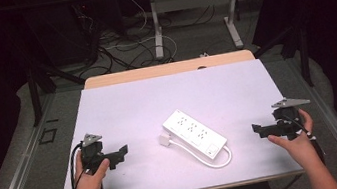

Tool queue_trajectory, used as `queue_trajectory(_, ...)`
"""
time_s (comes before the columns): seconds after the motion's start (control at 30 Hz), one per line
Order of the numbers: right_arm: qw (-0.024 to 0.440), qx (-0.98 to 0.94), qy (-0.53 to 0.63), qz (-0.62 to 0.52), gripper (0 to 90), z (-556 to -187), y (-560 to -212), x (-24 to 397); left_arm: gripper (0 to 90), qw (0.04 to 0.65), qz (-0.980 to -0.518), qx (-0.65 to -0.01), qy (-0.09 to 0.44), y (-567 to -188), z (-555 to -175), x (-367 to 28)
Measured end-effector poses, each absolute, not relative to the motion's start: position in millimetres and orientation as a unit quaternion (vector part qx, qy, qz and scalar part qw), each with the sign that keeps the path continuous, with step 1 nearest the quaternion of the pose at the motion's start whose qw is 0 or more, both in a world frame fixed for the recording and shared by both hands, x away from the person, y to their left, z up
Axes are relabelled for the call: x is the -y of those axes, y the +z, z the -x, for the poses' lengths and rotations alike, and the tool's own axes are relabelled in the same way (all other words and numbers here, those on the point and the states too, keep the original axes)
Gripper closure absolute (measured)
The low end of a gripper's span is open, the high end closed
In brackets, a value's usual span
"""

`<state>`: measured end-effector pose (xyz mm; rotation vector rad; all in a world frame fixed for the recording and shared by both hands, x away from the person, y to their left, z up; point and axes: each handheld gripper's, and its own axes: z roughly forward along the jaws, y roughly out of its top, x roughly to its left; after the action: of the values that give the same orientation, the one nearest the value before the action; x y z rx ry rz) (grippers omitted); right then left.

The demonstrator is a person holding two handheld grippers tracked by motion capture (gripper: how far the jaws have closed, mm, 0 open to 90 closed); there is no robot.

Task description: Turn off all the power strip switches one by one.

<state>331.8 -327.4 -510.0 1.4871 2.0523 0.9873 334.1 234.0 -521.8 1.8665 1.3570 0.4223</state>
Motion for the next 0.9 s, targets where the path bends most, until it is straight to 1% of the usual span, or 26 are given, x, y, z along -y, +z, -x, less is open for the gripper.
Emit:
queue_trajectory(0.13,0.209,-0.744,0.36,-0.523,0.0,-330.3,-507.1,321.6,0.1,0.38,-0.732,-0.542,0.163,-518.1,-334.8,-230.5)
queue_trajectory(0.27,0.206,-0.756,0.355,-0.509,0.0,-330.0,-506.9,313.8,0.1,0.389,-0.735,-0.53,0.164,-513.0,-332.1,-225.3)
queue_trajectory(0.37,0.228,-0.761,0.344,-0.501,1.6,-327.2,-504.4,306.1,0.1,0.392,-0.734,-0.531,0.16,-512.0,-330.2,-221.9)
queue_trajectory(0.43,0.229,-0.761,0.347,-0.499,2.9,-325.6,-502.4,300.3,0.1,0.386,-0.739,-0.528,0.161,-511.3,-329.9,-222.4)
queue_trajectory(0.5,0.222,-0.759,0.354,-0.499,2.8,-324.5,-500.3,295.5,0.1,0.394,-0.732,-0.532,0.159,-511.1,-328.7,-219.6)
queue_trajectory(0.63,0.208,-0.762,0.363,-0.495,2.9,-323.5,-497.6,287.4,0.1,0.39,-0.743,-0.519,0.162,-508.0,-327.9,-218.4)
queue_trajectory(0.67,0.208,-0.761,0.363,-0.495,3.9,-323.0,-497.1,285.0,0.1,0.393,-0.742,-0.518,0.167,-508.2,-327.4,-217.3)
queue_trajectory(0.8,0.204,-0.77,0.369,-0.48,14.3,-321.9,-496.1,277.0,0.2,0.395,-0.741,-0.516,0.169,-507.3,-326.7,-215.8)
queue_trajectory(0.83,0.204,-0.77,0.369,-0.48,14.3,-321.9,-496.1,277.0,0.2,0.393,-0.743,-0.516,0.164,-506.3,-326.3,-215.6)
queue_trajectory(0.9,0.206,-0.777,0.368,-0.467,16.2,-320.2,-494.2,269.7,0.4,0.395,-0.741,-0.516,0.17,-506.3,-325.9,-214.3)
